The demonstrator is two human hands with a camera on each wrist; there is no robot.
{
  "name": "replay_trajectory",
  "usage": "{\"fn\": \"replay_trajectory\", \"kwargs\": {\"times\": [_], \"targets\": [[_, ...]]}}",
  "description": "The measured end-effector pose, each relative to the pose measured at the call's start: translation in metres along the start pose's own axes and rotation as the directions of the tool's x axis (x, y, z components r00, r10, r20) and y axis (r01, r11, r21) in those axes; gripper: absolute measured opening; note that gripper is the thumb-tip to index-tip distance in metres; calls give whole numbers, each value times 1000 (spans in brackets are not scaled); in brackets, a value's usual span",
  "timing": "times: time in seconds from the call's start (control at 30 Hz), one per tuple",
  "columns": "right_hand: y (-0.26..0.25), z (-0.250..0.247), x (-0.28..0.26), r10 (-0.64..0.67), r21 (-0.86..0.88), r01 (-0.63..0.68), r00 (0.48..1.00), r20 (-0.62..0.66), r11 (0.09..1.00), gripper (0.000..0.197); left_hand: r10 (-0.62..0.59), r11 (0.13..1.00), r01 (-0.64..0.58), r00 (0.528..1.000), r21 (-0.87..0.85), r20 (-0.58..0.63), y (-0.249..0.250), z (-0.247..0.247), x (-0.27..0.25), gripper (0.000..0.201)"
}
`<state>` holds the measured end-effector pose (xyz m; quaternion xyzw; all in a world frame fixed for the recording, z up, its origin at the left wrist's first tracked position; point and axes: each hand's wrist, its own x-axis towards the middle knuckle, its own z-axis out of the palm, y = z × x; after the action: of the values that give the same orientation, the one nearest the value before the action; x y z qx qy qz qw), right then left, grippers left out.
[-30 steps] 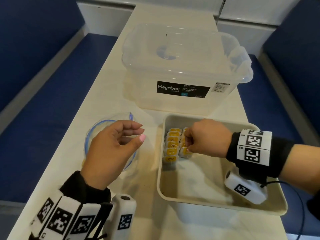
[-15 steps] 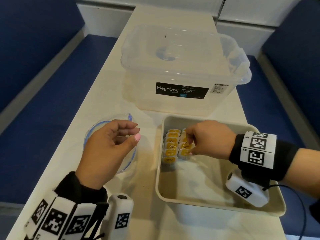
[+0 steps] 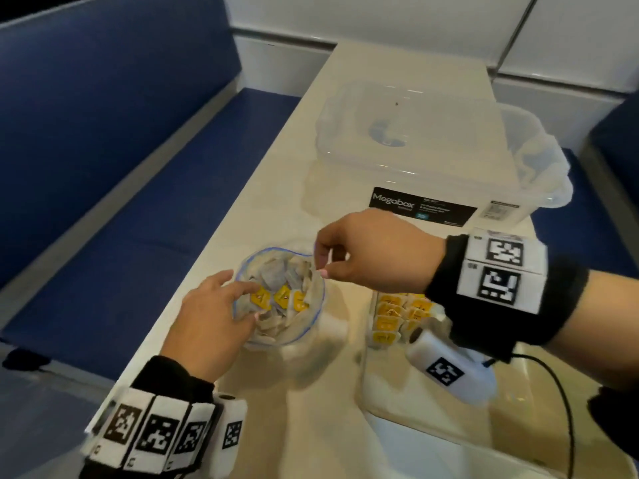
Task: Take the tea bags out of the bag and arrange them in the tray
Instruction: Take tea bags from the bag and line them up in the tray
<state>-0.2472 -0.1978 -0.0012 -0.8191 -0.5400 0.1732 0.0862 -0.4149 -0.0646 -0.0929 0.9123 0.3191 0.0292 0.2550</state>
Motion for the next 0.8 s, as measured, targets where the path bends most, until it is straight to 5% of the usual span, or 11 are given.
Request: {"fn": "replay_trajectory", "kwargs": {"times": [0.13, 0.27, 0.37, 0.47, 0.57, 0.63, 0.8], "targets": [[-30, 21, 41, -93, -175, 138, 965, 244, 975, 23, 58, 995, -64, 995, -78, -76, 5, 4, -3, 56], [-45, 43, 70, 41, -437, 194, 880, 473, 878, 22, 72, 984, -90, 990, -152, -120, 8, 4, -4, 60], [-46, 54, 81, 110, -543, 202, 866, 488, 815, 36, 78, 979, -98, 990, -178, -114, 5, 3, -3, 63], [-44, 56, 86, 117, -551, 189, 874, 472, 813, 7, 79, 979, -97, 992, -182, -99, 3, 2, -2, 64], [-45, 60, 91, 205, -621, 180, 843, 497, 763, 27, 87, 975, -104, 992, -198, -88, 5, 1, -3, 61], [-49, 59, 92, 179, -599, 161, 865, 468, 784, 15, 93, 970, -110, 992, -218, -86, 7, -1, -4, 54], [-48, 48, 88, 107, -587, 183, 899, 424, 789, 25, 76, 970, -91, 994, -224, -77, 8, -2, -5, 55]]}}
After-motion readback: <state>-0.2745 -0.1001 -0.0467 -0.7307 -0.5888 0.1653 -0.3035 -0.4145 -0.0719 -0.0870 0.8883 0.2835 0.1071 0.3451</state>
